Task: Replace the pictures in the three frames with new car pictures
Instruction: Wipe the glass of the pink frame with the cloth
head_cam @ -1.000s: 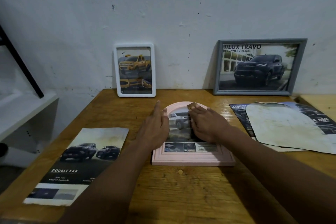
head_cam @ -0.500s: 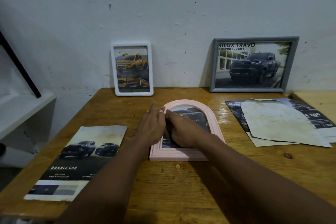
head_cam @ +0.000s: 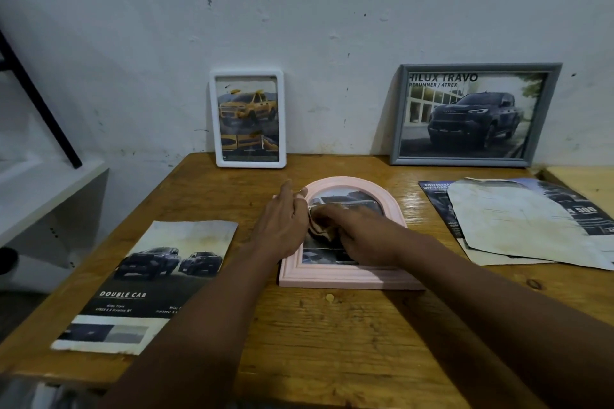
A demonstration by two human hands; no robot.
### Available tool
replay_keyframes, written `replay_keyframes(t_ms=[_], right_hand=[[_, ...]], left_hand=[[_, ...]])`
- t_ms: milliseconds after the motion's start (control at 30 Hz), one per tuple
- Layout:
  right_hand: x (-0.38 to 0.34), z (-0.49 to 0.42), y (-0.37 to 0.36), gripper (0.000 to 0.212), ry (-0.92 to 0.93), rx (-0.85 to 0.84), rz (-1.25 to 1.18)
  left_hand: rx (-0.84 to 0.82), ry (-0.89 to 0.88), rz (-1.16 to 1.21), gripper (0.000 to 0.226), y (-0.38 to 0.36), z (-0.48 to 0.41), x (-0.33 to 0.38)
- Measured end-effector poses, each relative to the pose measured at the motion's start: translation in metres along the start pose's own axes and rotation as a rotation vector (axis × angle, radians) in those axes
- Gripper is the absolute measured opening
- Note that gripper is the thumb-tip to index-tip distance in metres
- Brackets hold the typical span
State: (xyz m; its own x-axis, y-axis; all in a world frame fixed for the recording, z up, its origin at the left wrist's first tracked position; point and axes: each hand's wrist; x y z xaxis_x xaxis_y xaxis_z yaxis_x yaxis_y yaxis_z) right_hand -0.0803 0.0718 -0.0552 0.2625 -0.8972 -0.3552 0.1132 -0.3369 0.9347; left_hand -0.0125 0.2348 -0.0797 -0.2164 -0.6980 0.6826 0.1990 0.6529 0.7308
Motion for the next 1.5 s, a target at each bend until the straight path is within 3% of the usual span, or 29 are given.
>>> replay_keyframes(t_ms=[133, 300, 433, 567, 667, 800, 933, 1133, 1333, 1433, 1500], right_hand=[[0.022, 0.021, 0.012, 0.054, -0.063, -0.026, 0.219], [0.002, 0.033, 0.001, 0.052, -0.246, 0.128, 0.445], [-0.027, 0.01, -0.024, 0.033, -0.305, 0.206, 0.3], [-0.054, 0.0, -0.035, 0.038, -0.203, 0.274, 0.156], [-0.039, 0.014, -0.027, 0.055, -0.14, 0.158, 0.121], [-0.005, 0.044, -0.008, 0.055, -0.033, 0.02, 0.107], [0.006, 0.066, 0.001, 0.055, -0.138, 0.054, 0.267], [-0.048, 0.048, -0.042, 0.059, -0.341, 0.286, 0.27], [-0.079, 0.031, -0.055, 0.059, -0.182, 0.386, -0.093], [-0.053, 0.049, -0.04, 0.065, -0.084, 0.254, -0.296], [-0.031, 0.062, -0.031, 0.064, -0.002, 0.187, -0.22]], left_hand=[[0.013, -0.039, -0.001, 0.055, 0.002, 0.004, 0.002], [0.022, -0.04, -0.012, 0.052, 0.002, 0.008, 0.004], [0.028, -0.017, -0.031, 0.055, 0.001, 0.006, 0.005], [0.011, -0.004, -0.011, 0.055, 0.003, 0.007, 0.006], [0.011, -0.006, 0.003, 0.055, 0.003, 0.007, 0.004], [0.019, -0.008, 0.009, 0.055, 0.002, 0.006, 0.002], [0.022, -0.011, -0.002, 0.055, 0.001, 0.005, 0.001], [0.021, 0.026, -0.01, 0.057, -0.002, 0.002, 0.001], [0.032, 0.02, 0.011, 0.054, -0.001, -0.001, 0.001], [0.03, 0.014, 0.025, 0.052, -0.001, 0.002, 0.002], [0.025, 0.008, 0.024, 0.053, 0.001, 0.003, 0.002]])
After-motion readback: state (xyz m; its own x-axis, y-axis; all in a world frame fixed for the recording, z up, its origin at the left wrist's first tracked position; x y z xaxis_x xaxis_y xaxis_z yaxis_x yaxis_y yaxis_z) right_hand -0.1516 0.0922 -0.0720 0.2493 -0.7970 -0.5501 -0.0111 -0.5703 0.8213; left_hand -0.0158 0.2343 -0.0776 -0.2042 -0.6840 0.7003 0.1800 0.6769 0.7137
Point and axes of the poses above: each hand's wrist, its own z-axis away from the middle knuckle, its own y-axis out of the back of the hand, x = y × z, and after that the axes turned 2 degrees about -x, right-handed
